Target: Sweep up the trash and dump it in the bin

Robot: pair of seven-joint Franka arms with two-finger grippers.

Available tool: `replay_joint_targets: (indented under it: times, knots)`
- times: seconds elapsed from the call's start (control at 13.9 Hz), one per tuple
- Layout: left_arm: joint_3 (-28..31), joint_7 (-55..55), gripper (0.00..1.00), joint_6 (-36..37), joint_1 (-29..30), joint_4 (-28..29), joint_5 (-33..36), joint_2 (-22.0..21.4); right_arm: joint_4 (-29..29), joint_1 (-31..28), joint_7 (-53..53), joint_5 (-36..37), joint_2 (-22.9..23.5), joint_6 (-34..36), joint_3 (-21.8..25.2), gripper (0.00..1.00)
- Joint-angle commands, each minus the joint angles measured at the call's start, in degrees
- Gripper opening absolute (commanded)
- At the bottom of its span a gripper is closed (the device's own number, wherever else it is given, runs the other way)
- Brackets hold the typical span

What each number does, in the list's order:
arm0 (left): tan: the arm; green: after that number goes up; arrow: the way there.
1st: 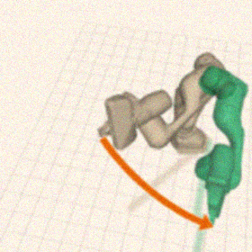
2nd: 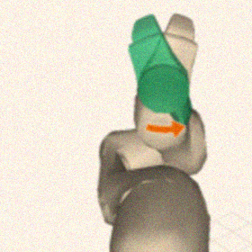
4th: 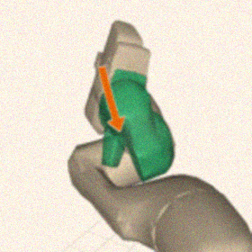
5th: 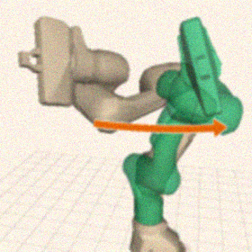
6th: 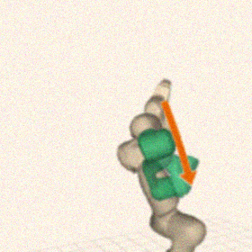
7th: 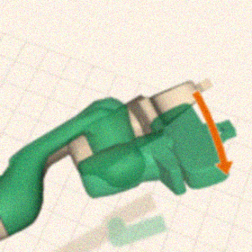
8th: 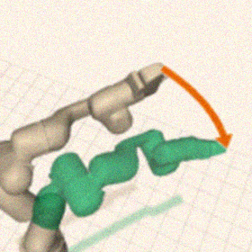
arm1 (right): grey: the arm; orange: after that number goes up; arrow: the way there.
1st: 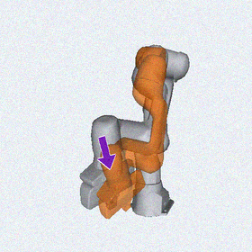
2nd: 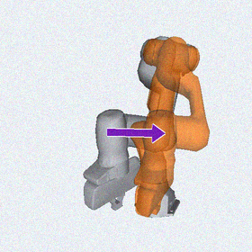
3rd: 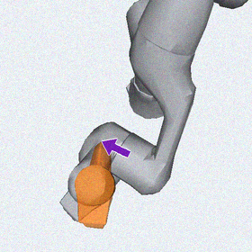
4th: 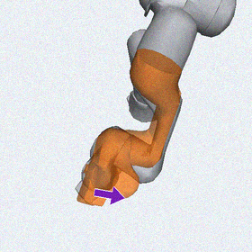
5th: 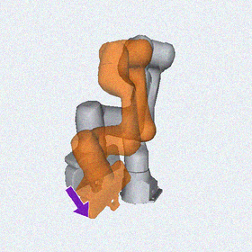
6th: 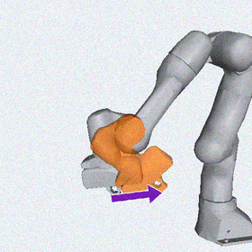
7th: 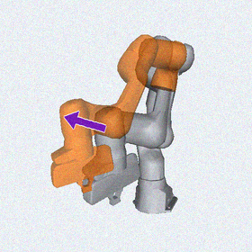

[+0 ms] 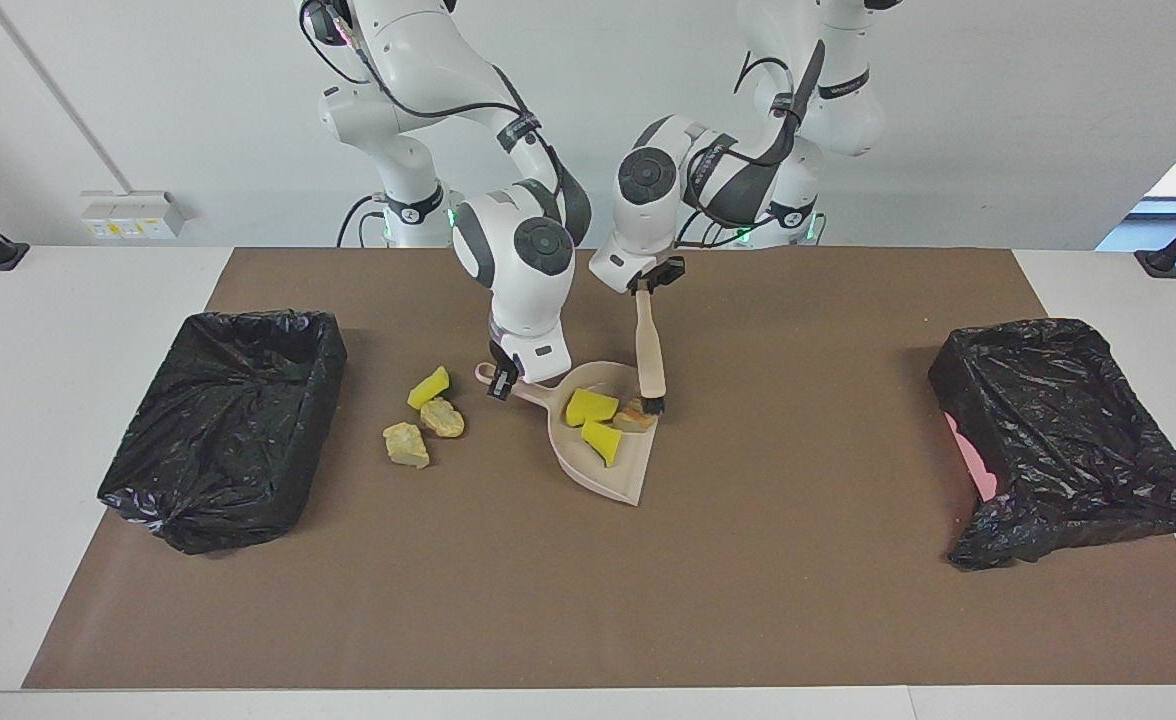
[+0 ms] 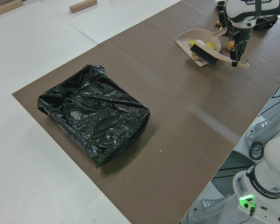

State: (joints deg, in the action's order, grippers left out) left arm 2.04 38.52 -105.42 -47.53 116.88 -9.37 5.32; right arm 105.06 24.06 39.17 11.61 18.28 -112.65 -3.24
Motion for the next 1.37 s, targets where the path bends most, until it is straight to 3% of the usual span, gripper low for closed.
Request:
replay_joint_targets:
  times: [0.0,0.22,0.57,0.79,0.93,1.29]
  knots:
    - [1.0,2.1,0.00,-1.2,-4.1,5.3,-0.6,-4.8,1.5,-0.7,-1.0,0.4,-1.0,-1.1,-0.5,0.00]
    - [0.9,5.3,0.00,-3.2,-6.7,9.8,-0.7,-7.9,1.6,-0.7,-1.0,0.4,-1.0,-1.1,-0.5,0.00]
    - [0.7,16.3,0.00,-12.6,-14.8,21.8,-3.1,-15.8,1.6,-0.7,-1.0,0.3,-1.1,-1.2,-0.5,0.00]
    - [0.6,16.7,0.00,-13.7,-16.3,21.8,-10.2,-15.7,1.6,-0.7,-1.2,0.3,-1.1,-0.8,-0.5,0.00]
    - [0.5,16.1,0.00,-14.0,-17.2,22.0,-11.2,-15.5,1.2,-1.0,-1.4,0.3,-2.0,-0.6,-0.5,0.00]
    - [0.6,15.4,0.00,-17.9,-18.1,22.6,-13.3,-14.2,-1.5,-7.3,2.3,-5.2,-9.0,5.0,-0.3,0.00]
